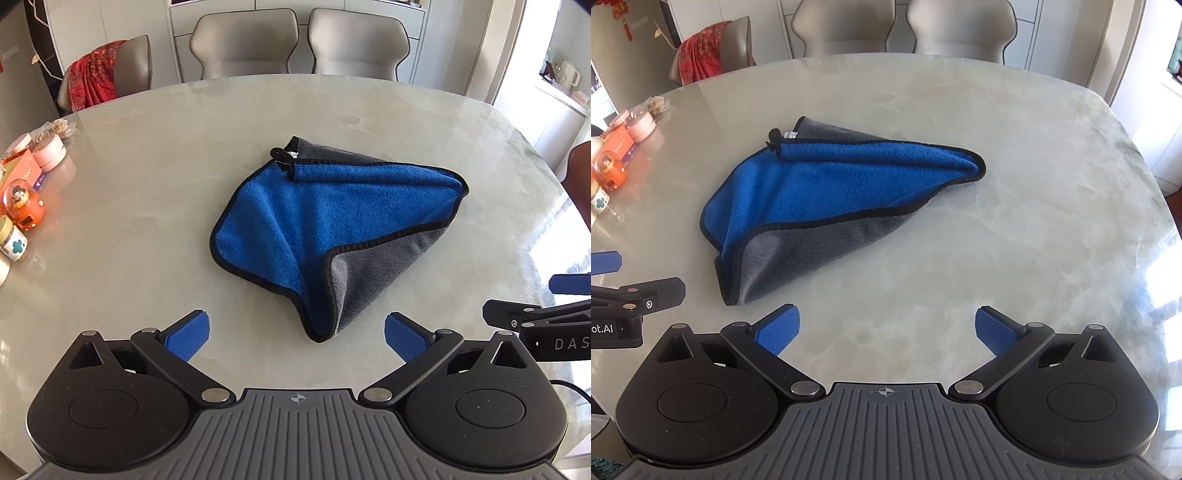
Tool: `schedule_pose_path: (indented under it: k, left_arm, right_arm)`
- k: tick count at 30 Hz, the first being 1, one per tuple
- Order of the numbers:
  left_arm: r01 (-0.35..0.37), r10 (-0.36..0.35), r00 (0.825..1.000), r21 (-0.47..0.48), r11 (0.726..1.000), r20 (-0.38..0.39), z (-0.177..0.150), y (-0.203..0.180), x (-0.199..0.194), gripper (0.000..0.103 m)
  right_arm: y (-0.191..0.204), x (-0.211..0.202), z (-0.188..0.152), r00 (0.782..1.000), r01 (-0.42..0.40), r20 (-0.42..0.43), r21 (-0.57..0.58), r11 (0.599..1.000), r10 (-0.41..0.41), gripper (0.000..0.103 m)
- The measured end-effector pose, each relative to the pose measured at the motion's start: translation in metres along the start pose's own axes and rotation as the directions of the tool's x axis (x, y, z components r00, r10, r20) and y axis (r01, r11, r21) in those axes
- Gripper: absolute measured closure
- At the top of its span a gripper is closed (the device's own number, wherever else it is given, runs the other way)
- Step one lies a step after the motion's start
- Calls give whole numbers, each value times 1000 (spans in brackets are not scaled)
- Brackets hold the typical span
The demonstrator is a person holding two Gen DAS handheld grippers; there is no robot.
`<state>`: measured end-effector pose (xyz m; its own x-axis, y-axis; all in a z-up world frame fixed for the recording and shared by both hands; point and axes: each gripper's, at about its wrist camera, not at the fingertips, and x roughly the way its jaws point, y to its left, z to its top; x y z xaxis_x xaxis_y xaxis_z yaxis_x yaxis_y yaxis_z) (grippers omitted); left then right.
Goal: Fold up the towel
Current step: 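Move both grippers toward the crumpled blue towel, then grasp a towel corner with the right gripper while the left gripper grasps another corner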
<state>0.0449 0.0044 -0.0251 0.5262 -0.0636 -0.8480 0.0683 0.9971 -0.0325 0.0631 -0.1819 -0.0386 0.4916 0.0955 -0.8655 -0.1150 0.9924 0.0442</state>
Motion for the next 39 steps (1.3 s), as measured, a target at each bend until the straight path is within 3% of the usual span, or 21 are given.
schedule_pose_path:
  k: [3,7,12,16,22,25,27,30,32,39]
  left_arm:
    - [29,-29,1000,-2,1000,-11,1,5,6,0]
    - [53,-53,998,-18,998,-15,3,11,11,0]
    - [33,-33,999,-12,999,-25,6,15,20,0]
    - [42,-43,999,-11,999,-31,8,21,27,0]
    - [99,-100,994,-32,995,-41,16,36,40,0]
    - [125,-126,991,-31,992,-51,21,41,47,0]
    - [131,-133,989,-31,991,-58,24,44,51,1]
    - [133,-135,989,-32,991,-65,26,48,55,1]
    - [139,-141,988,-30,990,-70,27,51,58,2]
    - [170,-174,980,-41,985,-97,27,59,66,3]
  right_arm:
    - [-6,-1,3,999,-33,35,35,999,32,1]
    - [-14,-1,10,987,-137,86,32,990,134,1]
    - [-7,16,23,994,-95,53,-31,995,96,1]
    - [-4,26,33,991,-118,50,-73,990,121,1]
    - [7,32,47,965,-216,104,-217,952,243,3]
    - [11,40,54,947,-282,79,-261,923,312,14]
    - [14,51,60,931,-340,34,-283,897,364,41]
    - [22,64,64,929,-353,-23,-354,866,370,56]
    - [31,73,66,934,-342,-50,-413,844,354,63]
    - [50,98,76,913,-398,-126,-481,781,388,63]
